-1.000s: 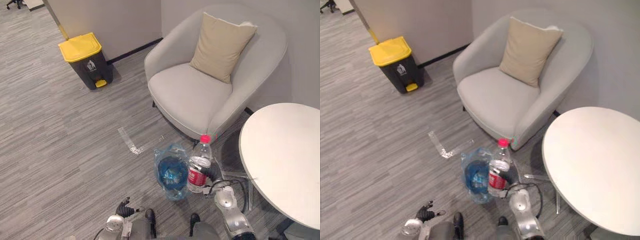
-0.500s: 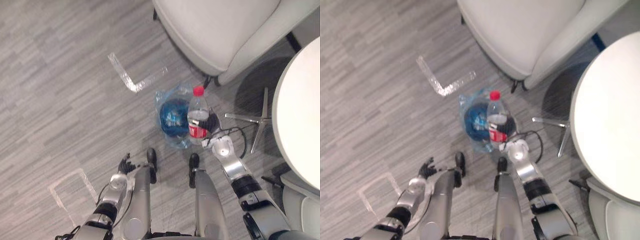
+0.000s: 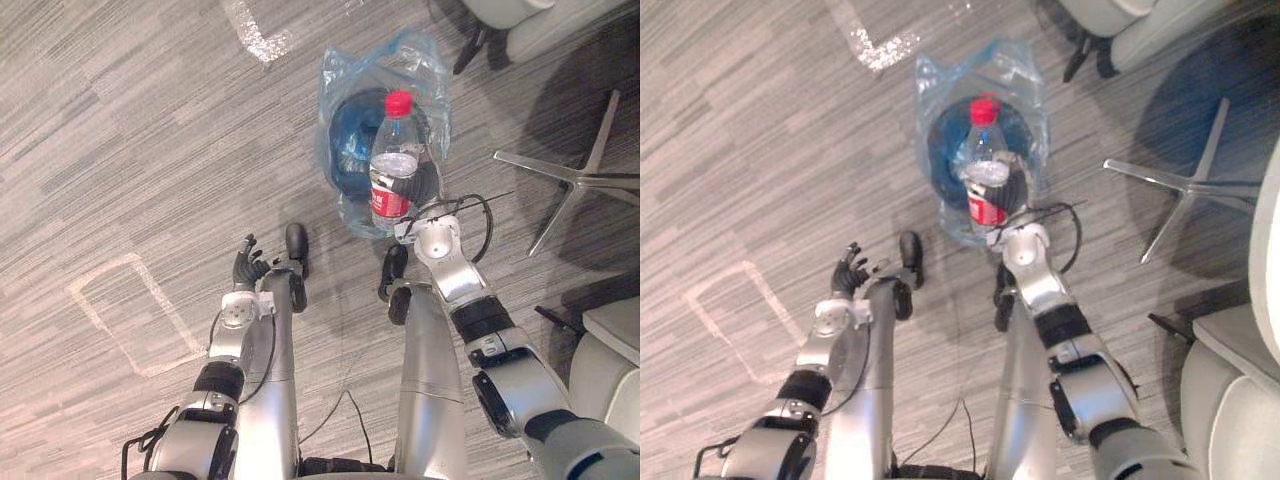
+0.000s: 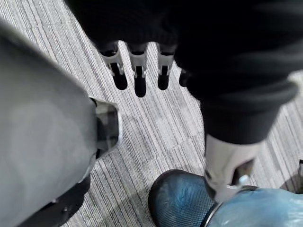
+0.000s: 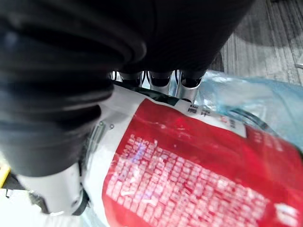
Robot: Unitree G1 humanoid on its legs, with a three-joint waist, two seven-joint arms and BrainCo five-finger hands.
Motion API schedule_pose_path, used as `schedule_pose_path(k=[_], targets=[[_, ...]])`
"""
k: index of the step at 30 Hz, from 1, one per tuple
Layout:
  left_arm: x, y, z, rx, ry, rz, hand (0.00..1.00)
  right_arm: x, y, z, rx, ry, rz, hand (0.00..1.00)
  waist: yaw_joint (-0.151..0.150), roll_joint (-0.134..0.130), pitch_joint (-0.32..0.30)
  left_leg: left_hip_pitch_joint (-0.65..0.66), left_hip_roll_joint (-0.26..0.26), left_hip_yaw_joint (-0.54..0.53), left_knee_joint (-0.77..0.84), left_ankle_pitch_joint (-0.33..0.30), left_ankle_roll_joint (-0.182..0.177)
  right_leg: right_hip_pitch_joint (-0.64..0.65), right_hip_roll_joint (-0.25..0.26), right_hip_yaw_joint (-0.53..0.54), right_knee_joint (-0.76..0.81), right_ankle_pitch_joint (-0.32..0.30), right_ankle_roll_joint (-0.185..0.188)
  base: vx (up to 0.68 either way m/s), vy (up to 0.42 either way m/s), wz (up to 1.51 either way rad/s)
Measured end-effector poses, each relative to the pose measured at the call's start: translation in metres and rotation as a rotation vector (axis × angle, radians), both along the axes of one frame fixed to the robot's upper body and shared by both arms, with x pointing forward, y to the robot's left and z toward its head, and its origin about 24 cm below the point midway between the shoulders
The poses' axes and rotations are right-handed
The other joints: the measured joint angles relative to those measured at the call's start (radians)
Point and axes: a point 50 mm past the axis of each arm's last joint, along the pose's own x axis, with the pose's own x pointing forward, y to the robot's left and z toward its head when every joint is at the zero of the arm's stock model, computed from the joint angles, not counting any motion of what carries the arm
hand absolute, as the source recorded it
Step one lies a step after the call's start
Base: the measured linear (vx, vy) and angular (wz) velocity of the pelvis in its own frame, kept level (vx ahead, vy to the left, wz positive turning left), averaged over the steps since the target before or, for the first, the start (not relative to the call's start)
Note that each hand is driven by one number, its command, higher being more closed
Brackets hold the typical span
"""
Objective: Gather rubbish on tea table into small bin, then transfer packed bag to large trash can.
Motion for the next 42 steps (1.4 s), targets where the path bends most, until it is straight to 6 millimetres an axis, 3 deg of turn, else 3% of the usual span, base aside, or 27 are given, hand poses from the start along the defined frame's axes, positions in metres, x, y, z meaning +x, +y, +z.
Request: schedule_pose_path(k=[7,8,18,29,34,42], targets=[[0.000,-0.001,0.001,-0.003,-0.008,-0.002,0.00,0.004,0.002,0.017,0.008,-0.049,-0.010,1.00,0.000,0.000,0.000,-0.001,-0.002,-0.012,-0.022,0.016,-0.015,-0.003,-0.002,-0.018,0.001,-0.008,-0.014,0.01,-0.022,0.06],[0.000,-0.001,0.001,-0.003,-0.008,-0.002,0.00,0.004,0.002,0.019,0.012,-0.059,-0.014,0.00,0.000,0.000,-0.001,-0.001,-0.002,-0.015,-0.026,0.020,-0.017,-0.003,-0.002,-0.022,0.001,-0.008,-0.014,0.01,-0.023,0.06],[-0.001,-0.010,-0.001,-0.026,-0.003,-0.015,0.00,0.002,-0.005,0.025,0.051,-0.099,-0.057,0.00,-0.008,-0.019,-0.012,0.012,0.002,-0.026,-0.050,0.038,-0.026,-0.003,0.002,-0.033,0.007,-0.008,-0.027,-0.02,-0.022,0.02],[-0.001,-0.010,-0.001,-0.021,-0.004,-0.015,0.00,-0.001,0.007,-0.008,-0.240,-0.014,-0.012,0.00,-0.009,-0.025,-0.015,0.008,-0.004,-0.037,-0.077,0.051,-0.031,-0.002,-0.002,-0.048,-0.007,-0.007,-0.029,0.00,-0.003,0.03],[0.000,-0.006,0.000,-0.003,-0.019,-0.015,0.00,0.007,0.013,-0.028,-0.371,0.082,0.008,0.00,-0.011,-0.025,-0.015,-0.004,-0.018,-0.060,-0.112,0.074,-0.041,-0.007,-0.011,-0.081,-0.012,-0.014,-0.042,-0.01,-0.019,0.18],[0.008,-0.005,0.010,-0.016,-0.057,-0.012,0.00,0.017,0.016,-0.042,-0.496,0.189,-0.006,0.00,-0.011,-0.027,-0.016,-0.053,-0.038,-0.087,-0.159,0.119,-0.056,-0.057,-0.033,-0.116,-0.001,-0.019,-0.050,-0.01,-0.021,0.17]])
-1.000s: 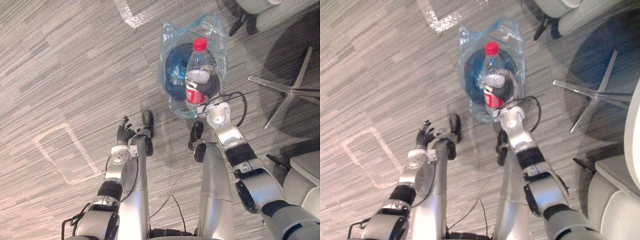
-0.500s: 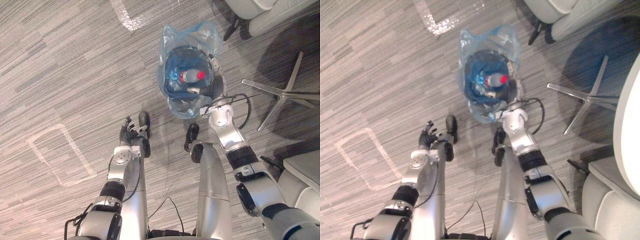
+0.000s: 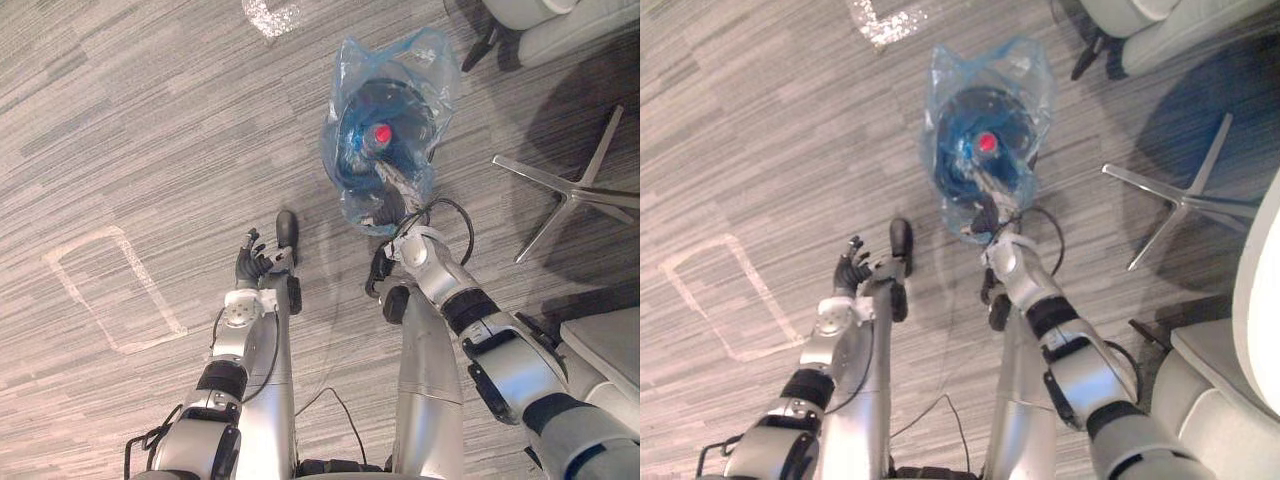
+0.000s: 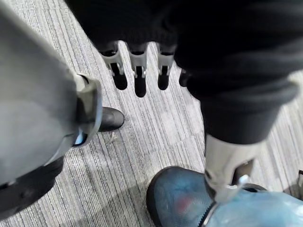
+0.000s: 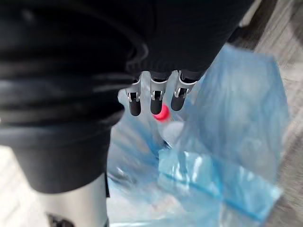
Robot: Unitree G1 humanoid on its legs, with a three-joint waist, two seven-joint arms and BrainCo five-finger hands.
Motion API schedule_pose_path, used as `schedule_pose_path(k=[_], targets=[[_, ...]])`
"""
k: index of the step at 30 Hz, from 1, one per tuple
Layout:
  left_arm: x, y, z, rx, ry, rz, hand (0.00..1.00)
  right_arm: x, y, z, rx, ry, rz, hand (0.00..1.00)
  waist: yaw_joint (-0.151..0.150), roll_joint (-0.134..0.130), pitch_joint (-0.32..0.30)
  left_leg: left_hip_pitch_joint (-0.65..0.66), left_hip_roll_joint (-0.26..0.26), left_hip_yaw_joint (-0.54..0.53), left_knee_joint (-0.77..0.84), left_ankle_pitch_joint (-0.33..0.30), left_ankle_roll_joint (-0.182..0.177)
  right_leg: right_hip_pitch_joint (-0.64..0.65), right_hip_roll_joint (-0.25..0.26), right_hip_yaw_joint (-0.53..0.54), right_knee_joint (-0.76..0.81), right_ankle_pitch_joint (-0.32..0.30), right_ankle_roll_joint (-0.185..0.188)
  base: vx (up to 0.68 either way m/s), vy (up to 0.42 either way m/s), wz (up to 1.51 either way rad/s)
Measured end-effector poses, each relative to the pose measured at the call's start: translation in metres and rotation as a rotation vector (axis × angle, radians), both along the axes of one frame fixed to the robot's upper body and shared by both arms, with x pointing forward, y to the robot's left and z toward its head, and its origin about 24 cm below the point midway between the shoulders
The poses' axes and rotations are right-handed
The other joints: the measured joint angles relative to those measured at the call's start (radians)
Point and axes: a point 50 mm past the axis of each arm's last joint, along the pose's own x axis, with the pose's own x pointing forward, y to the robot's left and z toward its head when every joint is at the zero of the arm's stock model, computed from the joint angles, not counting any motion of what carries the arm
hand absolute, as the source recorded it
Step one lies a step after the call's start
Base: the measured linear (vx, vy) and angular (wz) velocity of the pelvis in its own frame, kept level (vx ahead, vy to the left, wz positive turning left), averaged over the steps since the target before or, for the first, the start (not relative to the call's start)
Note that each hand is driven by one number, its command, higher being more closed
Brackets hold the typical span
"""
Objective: Gather rubbish on tea table into small bin, then transfer packed bag to large trash can.
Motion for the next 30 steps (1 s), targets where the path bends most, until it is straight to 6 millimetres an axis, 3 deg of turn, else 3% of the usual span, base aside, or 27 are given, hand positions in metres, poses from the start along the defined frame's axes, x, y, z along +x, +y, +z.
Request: schedule_pose_path(k=[1,2,8,20,27,30], targets=[[0.000,0.001,0.001,-0.007,-0.007,0.003,0.00,0.002,-0.001,-0.002,-0.015,0.015,-0.014,0.00,0.000,0.000,0.000,-0.009,-0.005,-0.007,-0.001,0.003,0.001,-0.008,-0.004,-0.006,0.006,-0.003,-0.004,-0.01,-0.013,0.29],[0.001,0.002,0.002,-0.011,-0.013,0.008,0.00,0.003,-0.001,-0.003,-0.028,0.026,-0.022,1.00,0.000,-0.001,-0.001,-0.019,-0.013,-0.014,-0.013,0.011,0.002,-0.021,-0.008,-0.009,0.010,-0.005,-0.006,-0.01,-0.014,0.25],[0.006,0.005,0.006,-0.010,-0.015,0.016,0.00,0.008,-0.002,-0.004,-0.011,0.069,-0.056,1.00,0.007,-0.002,-0.002,-0.058,-0.027,-0.019,-0.038,0.041,0.006,-0.067,-0.037,-0.030,0.037,-0.019,-0.017,-0.02,-0.015,0.23],[0.011,0.004,0.007,-0.007,-0.006,0.011,0.00,0.009,-0.002,-0.004,0.077,0.103,-0.054,1.00,0.019,-0.002,-0.002,-0.061,-0.027,-0.020,-0.049,0.057,0.000,-0.069,-0.038,-0.036,0.036,-0.021,-0.015,-0.01,-0.001,0.01],[0.010,-0.004,0.004,-0.038,0.017,-0.001,0.00,0.003,0.006,0.003,0.191,0.053,-0.021,1.00,0.019,-0.002,-0.003,-0.007,-0.011,-0.021,-0.046,0.057,0.000,-0.009,-0.023,-0.041,0.020,-0.012,-0.025,-0.04,0.000,-0.06],[0.006,-0.012,-0.003,-0.044,0.048,-0.024,0.00,-0.007,0.016,-0.008,0.251,0.064,0.012,1.00,0.019,-0.004,-0.003,0.060,-0.001,-0.014,-0.066,0.056,0.001,0.061,-0.012,-0.042,-0.011,-0.011,-0.020,-0.04,0.001,-0.09]])
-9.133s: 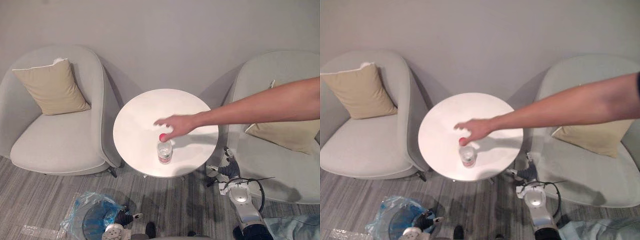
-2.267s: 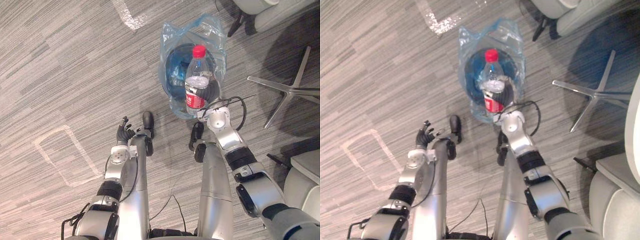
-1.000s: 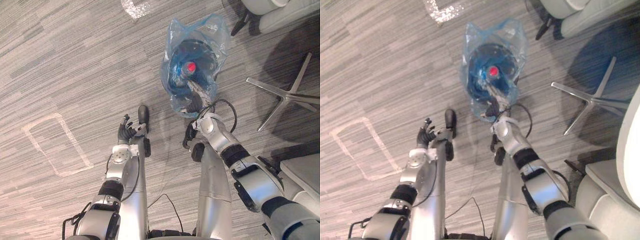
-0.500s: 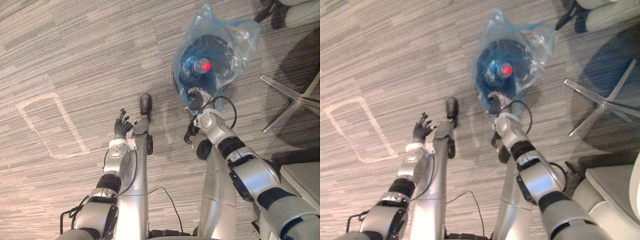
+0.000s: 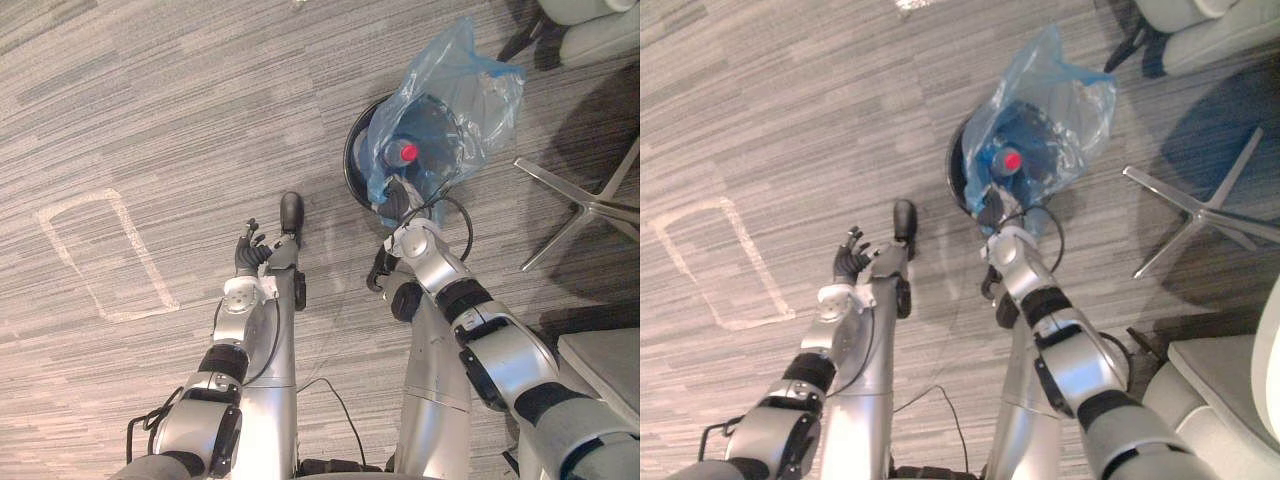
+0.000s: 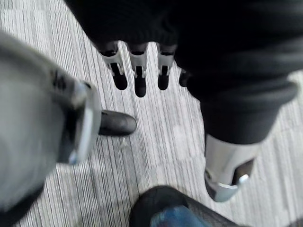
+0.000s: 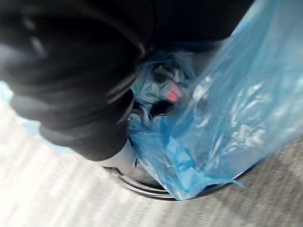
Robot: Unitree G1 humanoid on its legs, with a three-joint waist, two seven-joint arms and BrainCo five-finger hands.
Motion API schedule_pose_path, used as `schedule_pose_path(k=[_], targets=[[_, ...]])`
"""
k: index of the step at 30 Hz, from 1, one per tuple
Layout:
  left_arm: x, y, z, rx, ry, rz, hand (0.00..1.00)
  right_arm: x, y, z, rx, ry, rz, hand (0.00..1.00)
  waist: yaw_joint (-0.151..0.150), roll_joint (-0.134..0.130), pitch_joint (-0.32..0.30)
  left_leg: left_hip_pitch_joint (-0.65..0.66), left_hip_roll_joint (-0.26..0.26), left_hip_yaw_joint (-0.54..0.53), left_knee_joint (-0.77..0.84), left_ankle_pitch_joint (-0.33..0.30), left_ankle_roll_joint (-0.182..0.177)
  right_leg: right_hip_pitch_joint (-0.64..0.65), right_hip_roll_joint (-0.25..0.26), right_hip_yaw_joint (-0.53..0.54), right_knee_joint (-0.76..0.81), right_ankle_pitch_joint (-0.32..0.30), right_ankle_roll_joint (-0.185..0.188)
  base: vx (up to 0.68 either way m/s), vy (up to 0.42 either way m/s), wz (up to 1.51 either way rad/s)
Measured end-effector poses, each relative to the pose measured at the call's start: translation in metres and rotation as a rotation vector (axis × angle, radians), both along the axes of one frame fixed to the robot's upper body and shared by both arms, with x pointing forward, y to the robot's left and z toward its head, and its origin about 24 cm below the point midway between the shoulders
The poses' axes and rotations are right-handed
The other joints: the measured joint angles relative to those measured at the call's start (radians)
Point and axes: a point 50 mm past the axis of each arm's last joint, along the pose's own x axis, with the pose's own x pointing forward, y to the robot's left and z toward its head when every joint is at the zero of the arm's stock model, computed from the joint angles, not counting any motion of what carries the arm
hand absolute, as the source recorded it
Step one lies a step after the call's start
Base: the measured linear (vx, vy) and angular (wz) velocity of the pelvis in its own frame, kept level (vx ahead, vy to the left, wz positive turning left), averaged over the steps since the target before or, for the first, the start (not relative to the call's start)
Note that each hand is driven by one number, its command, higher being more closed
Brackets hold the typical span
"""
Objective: Gather rubbish on tea table into small bin, then transfer packed bag to large trash can.
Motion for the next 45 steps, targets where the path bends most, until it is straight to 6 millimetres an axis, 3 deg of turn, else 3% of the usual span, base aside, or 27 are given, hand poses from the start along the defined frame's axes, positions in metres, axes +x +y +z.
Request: schedule_pose_path(k=[5,10,12,14,16,24,28,32,38,45], targets=[[-0.015,0.003,-0.021,0.012,0.066,0.008,0.00,-0.022,0.014,-0.022,0.099,0.029,0.054,1.00,-0.005,-0.008,-0.004,0.143,0.016,0.025,-0.065,0.003,0.005,0.143,0.014,-0.001,-0.078,0.011,0.015,-0.01,-0.001,-0.05],[-0.042,0.012,-0.053,0.040,0.194,0.023,0.00,-0.053,0.019,-0.036,0.199,0.040,0.124,1.00,-0.011,-0.019,-0.009,0.385,0.029,0.056,-0.144,-0.002,0.006,0.392,0.035,0.000,-0.208,0.041,0.020,0.07,0.011,-0.13],[-0.061,0.017,-0.074,0.048,0.271,0.028,0.00,-0.069,0.027,-0.050,0.244,0.080,0.164,1.00,-0.012,-0.050,-0.051,0.494,0.042,0.083,-0.187,-0.023,0.009,0.499,0.052,0.011,-0.283,0.049,0.027,0.11,0.008,-0.31],[-0.086,0.022,-0.098,0.070,0.378,0.020,0.00,-0.090,0.034,-0.066,0.308,0.133,0.204,1.00,-0.023,-0.089,-0.150,0.585,0.045,0.104,-0.255,-0.022,0.008,0.587,0.066,0.022,-0.370,0.068,0.033,0.16,0.012,-0.22],[-0.100,0.023,-0.114,0.119,0.461,-0.031,0.00,-0.096,0.036,-0.076,0.312,0.176,0.219,1.00,-0.034,-0.110,-0.200,0.670,0.040,0.107,-0.321,-0.015,0.002,0.671,0.076,0.032,-0.449,0.090,0.044,0.16,0.018,-0.10],[-0.134,0.034,-0.140,0.186,0.621,-0.075,0.00,-0.108,0.032,-0.101,0.328,0.312,0.255,1.00,-0.044,-0.107,-0.284,0.888,0.028,0.158,-0.499,0.027,-0.004,0.892,0.098,0.069,-0.688,0.180,0.066,0.14,0.039,-0.15],[-0.135,0.034,-0.138,0.214,0.605,-0.113,0.00,-0.113,0.026,-0.109,0.318,0.345,0.261,1.00,-0.047,-0.083,-0.336,0.960,0.015,0.166,-0.579,0.053,-0.004,0.950,0.100,0.076,-0.753,0.203,0.071,0.05,0.026,-0.07],[-0.110,0.021,-0.102,0.245,0.383,-0.193,0.00,-0.115,0.017,-0.109,0.322,0.370,0.290,1.00,-0.046,-0.059,-0.370,1.014,0.005,0.167,-0.665,0.092,0.003,0.976,0.101,0.080,-0.780,0.217,0.076,-0.02,0.014,-0.01],[-0.089,0.016,-0.053,0.362,0.122,-0.313,0.00,-0.118,0.016,-0.081,0.337,0.294,0.430,1.00,-0.049,-0.060,-0.392,1.054,0.003,0.185,-0.700,0.098,0.005,1.012,0.106,0.106,-0.837,0.248,0.082,0.00,0.022,-0.11],[-0.091,0.000,-0.048,0.382,0.076,-0.429,0.00,-0.121,0.019,-0.067,0.367,0.283,0.530,1.00,-0.054,-0.053,-0.426,1.074,0.006,0.183,-0.701,0.098,0.005,1.043,0.115,0.114,-0.869,0.260,0.076,0.03,-0.002,-0.04]])
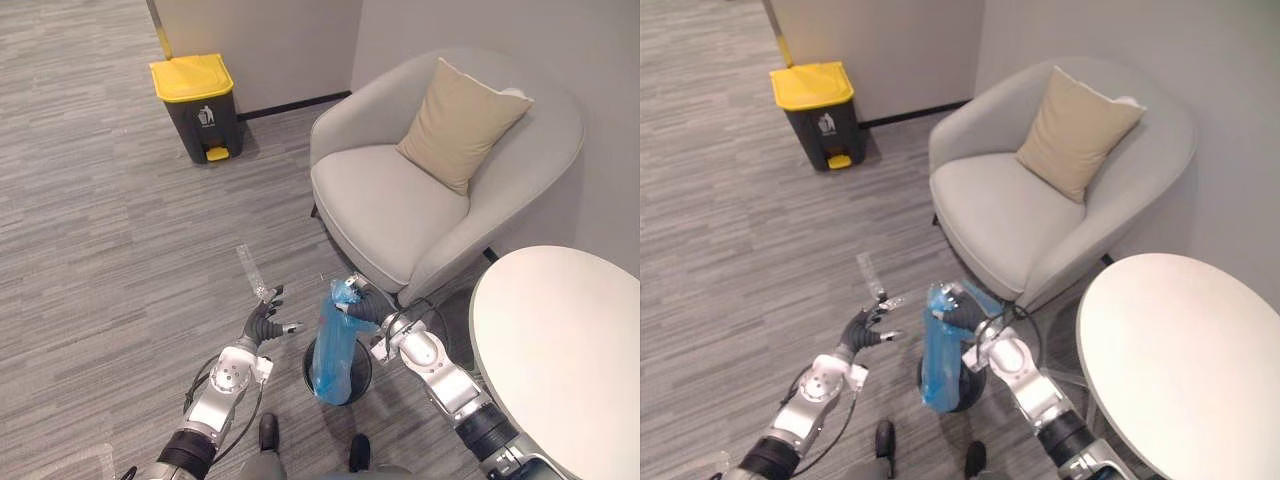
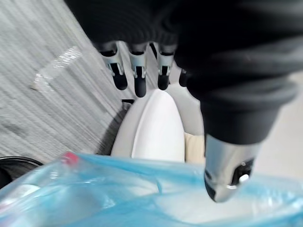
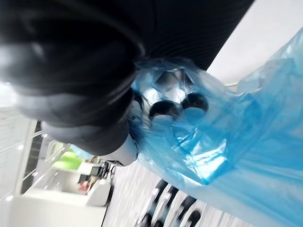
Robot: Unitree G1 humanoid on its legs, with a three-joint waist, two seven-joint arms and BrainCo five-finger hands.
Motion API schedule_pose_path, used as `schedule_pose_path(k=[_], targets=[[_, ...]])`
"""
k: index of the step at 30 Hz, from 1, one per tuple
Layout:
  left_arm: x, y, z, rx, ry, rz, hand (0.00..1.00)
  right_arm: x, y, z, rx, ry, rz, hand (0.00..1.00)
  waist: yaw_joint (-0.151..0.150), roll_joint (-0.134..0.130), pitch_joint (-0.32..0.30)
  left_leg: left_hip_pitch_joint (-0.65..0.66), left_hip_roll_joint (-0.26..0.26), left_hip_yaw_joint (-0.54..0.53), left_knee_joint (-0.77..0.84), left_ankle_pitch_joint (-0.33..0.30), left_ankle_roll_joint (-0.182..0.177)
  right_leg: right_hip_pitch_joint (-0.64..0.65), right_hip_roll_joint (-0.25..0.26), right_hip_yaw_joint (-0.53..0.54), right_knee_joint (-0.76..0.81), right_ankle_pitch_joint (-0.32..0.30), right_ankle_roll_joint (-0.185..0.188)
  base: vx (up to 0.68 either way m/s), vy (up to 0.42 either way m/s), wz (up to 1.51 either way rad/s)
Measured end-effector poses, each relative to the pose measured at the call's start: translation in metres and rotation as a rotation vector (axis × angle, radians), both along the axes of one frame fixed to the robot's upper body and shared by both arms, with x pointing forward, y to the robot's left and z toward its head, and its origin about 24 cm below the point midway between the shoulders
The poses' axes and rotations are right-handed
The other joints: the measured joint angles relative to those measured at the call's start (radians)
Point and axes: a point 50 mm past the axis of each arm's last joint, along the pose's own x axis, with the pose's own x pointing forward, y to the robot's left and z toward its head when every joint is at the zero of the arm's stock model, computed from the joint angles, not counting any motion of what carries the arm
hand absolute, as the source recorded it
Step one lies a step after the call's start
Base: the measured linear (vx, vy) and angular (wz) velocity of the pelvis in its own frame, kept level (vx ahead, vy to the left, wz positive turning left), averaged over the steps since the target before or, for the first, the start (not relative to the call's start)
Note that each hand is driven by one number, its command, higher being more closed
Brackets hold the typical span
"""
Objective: Gather rubbish on tea table into small bin, then transfer packed bag to large trash can.
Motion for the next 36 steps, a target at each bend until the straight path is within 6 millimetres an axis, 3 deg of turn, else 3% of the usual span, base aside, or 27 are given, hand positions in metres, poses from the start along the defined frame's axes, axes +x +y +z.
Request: schedule_pose_path(k=[5,11,25,31,32,36], targets=[[-0.005,-0.018,-0.004,-0.008,0.020,-0.086,0.00,0.000,0.012,0.013,0.043,-0.027,0.062,1.00,-0.012,0.014,-0.013,0.005,0.003,0.004,0.000,0.000,0.000,0.001,0.004,0.017,-0.012,0.016,-0.001,-0.02,0.002,-0.11],[-0.008,-0.035,-0.005,-0.022,0.026,-0.137,0.00,-0.001,0.029,0.019,0.069,-0.045,0.109,1.00,-0.015,0.009,-0.038,0.005,0.003,0.009,-0.001,0.000,0.000,0.003,0.004,0.032,-0.046,0.041,0.000,-0.04,0.014,-0.07],[0.000,-0.036,-0.001,0.021,-0.025,-0.087,0.00,0.000,0.061,0.048,0.167,-0.099,0.210,1.00,-0.016,0.003,-0.052,0.004,0.003,0.009,-0.001,0.003,-0.004,0.019,0.008,0.037,-0.078,0.067,0.000,0.00,0.002,-0.01],[-0.001,-0.030,-0.007,0.045,-0.013,-0.048,0.00,0.000,0.064,0.055,0.210,-0.095,0.230,1.00,-0.015,0.003,-0.053,0.005,0.004,0.009,-0.001,0.003,-0.004,0.018,0.009,0.037,-0.078,0.067,0.000,0.00,0.000,0.00],[-0.002,-0.031,-0.007,0.048,-0.015,-0.051,1.00,-0.001,0.065,0.057,0.227,-0.092,0.234,1.00,-0.015,0.003,-0.053,0.005,0.004,0.009,-0.001,0.002,-0.004,0.018,0.009,0.037,-0.078,0.067,0.000,0.00,0.000,0.00],[-0.004,-0.037,-0.012,0.063,-0.008,-0.056,1.00,-0.002,0.069,0.063,0.262,-0.094,0.248,1.00,-0.017,0.003,-0.053,0.006,0.004,0.009,-0.001,0.002,-0.004,0.016,0.009,0.038,-0.078,0.067,0.000,0.00,0.000,0.00]])
